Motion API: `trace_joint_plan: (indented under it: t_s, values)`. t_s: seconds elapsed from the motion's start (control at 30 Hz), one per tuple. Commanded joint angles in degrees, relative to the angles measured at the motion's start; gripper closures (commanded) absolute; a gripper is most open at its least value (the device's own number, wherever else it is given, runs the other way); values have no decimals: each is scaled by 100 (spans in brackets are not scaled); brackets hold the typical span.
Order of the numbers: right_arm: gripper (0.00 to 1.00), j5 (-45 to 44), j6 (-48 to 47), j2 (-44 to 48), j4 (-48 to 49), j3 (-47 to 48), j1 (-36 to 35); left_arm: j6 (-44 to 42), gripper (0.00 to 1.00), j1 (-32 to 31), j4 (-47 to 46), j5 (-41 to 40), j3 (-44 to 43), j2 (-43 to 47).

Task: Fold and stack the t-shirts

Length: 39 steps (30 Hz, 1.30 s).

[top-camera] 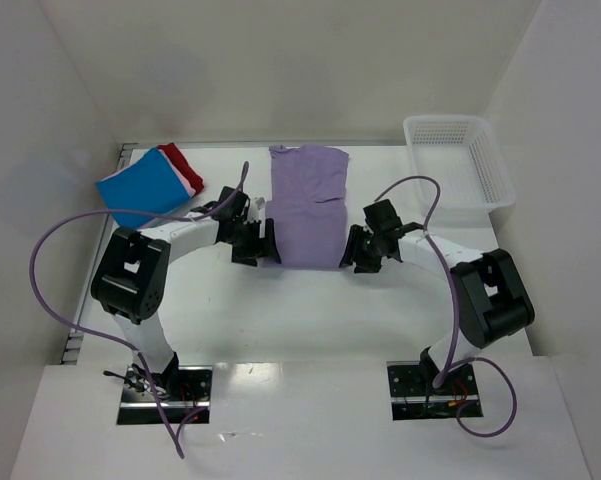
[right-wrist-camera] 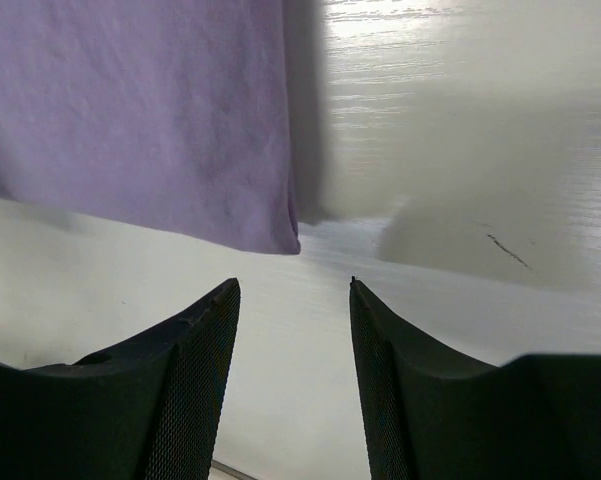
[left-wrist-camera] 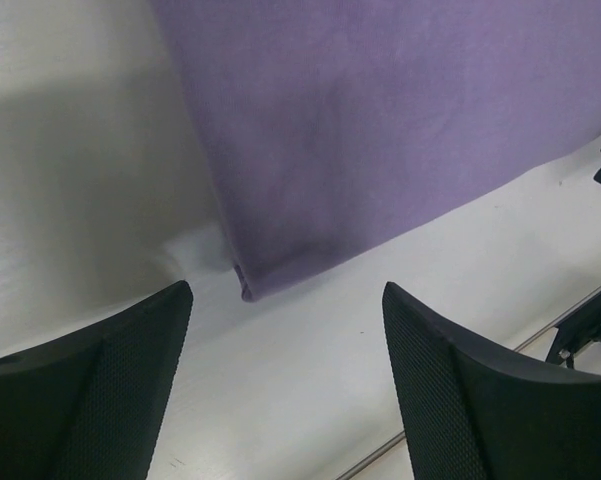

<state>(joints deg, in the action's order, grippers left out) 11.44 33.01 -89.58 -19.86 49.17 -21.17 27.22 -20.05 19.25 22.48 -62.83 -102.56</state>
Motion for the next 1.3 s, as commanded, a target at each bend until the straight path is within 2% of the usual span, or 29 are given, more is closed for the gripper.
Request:
trace_joint_plan:
  t_s: [0.0,0.13,0.37,0.63,1.03,1.17,1.27]
  values:
    - [46,-28,65,231,70,-21,-107,29,16,-16,-210,-60,34,158]
    - [46,-28,117,47,245,57,-107,29,21,-16,-263,-120,34,52]
    - [46,-81,117,-200,473,111,-107,29,22,-16,-263,-174,34,-53]
    - [49,-133,170,-446,632,111,-107,29,36,-16,-316,-174,34,-211]
    - [69,-186,170,-552,808,163,-107,29,52,-16,-430,-60,-71,-422]
    - [71,-133,170,-604,808,216,-107,29,55,-16,-430,-60,-72,-475]
    - [78,-73,170,-666,861,216,-107,29,60,-16,-430,-60,-72,-475]
